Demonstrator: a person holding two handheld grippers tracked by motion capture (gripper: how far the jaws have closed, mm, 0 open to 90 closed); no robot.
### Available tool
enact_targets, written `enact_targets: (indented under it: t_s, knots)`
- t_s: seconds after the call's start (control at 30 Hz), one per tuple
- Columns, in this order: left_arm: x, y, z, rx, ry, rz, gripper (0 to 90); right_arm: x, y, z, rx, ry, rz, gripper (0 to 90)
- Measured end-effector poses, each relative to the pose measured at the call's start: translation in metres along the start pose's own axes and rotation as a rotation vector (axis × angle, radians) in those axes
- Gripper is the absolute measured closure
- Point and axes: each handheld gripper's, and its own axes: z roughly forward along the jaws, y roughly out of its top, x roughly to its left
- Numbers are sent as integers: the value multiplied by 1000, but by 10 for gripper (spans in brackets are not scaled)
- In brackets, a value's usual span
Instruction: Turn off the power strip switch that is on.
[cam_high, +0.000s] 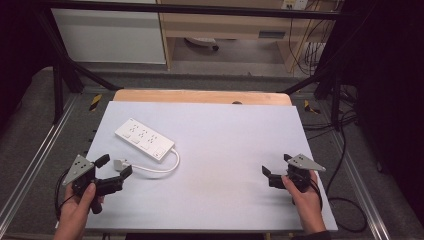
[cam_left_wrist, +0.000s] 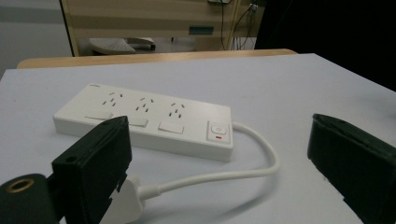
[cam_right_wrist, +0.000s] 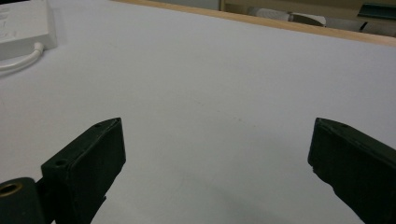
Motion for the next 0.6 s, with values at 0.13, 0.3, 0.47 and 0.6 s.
enact_targets:
  t_s: [0.13, 0.3, 0.47, 0.6]
  knots:
    - [-4, 3, 3, 1, -11, 5, 60, 0, 0, -1, -5, 1, 6, 46]
    - [-10, 12, 15, 16, -15, 5, 66, 0, 1, -4, -17, 11, 19, 54]
    - [-15, 22, 23, 10, -27, 7, 64, 0, 1, -5, -21, 13, 18, 51]
    - [-17, 37, 30, -4, -26, 12, 69, 0, 1, -5, -14, -8, 2, 49]
